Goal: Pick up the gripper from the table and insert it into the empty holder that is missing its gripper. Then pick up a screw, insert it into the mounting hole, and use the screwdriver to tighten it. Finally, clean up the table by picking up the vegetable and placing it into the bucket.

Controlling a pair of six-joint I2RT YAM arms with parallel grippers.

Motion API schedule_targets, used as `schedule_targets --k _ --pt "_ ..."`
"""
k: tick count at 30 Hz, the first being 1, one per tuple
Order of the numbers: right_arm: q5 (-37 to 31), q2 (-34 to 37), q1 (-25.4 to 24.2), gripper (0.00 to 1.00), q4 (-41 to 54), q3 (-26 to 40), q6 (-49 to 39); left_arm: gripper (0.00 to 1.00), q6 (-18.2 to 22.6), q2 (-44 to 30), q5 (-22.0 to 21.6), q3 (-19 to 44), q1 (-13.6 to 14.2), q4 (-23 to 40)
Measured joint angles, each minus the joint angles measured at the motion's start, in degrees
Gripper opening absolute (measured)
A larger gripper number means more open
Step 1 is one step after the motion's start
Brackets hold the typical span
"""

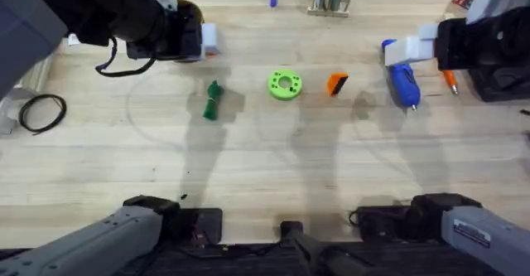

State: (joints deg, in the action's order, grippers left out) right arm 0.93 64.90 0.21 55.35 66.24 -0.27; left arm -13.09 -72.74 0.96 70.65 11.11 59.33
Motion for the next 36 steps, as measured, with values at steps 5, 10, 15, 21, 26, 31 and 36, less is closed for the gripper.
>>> schedule_targets --k 5,10,15,21,26,31,36 --pt "0.0 0.0 0.0 0.994 0.0 0.0 0.0 0.984 -0.2 0.0 -0.3 0.0 0.0 0.0" --pt "0.0 0.0 0.0 0.993 0.0 0.0 0.0 0.985 -0.2 0.0 -0.3 0.0 0.0 0.2" --pt "0.0 0.0 0.0 0.993 0.0 0.0 0.0 0.985 -0.2 0.0 -0.3 0.0 0.0 4.2" --pt "0.0 0.0 0.0 0.993 0.0 0.0 0.0 0.986 -0.2 0.0 -0.3 0.0 0.0 12.7" --pt "0.0 0.0 0.0 0.993 0.0 0.0 0.0 0.985 -0.2 0.0 0.8 0.0 0.0 14.4" --pt "0.0 0.0 0.0 0.993 0.0 0.0 0.0 0.986 -0.2 0.6 1.3 -0.5 0.0 10.6" --pt "0.0 0.0 0.0 0.993 0.0 0.0 0.0 0.986 -0.2 7.1 0.7 -7.9 0.0 -0.7"
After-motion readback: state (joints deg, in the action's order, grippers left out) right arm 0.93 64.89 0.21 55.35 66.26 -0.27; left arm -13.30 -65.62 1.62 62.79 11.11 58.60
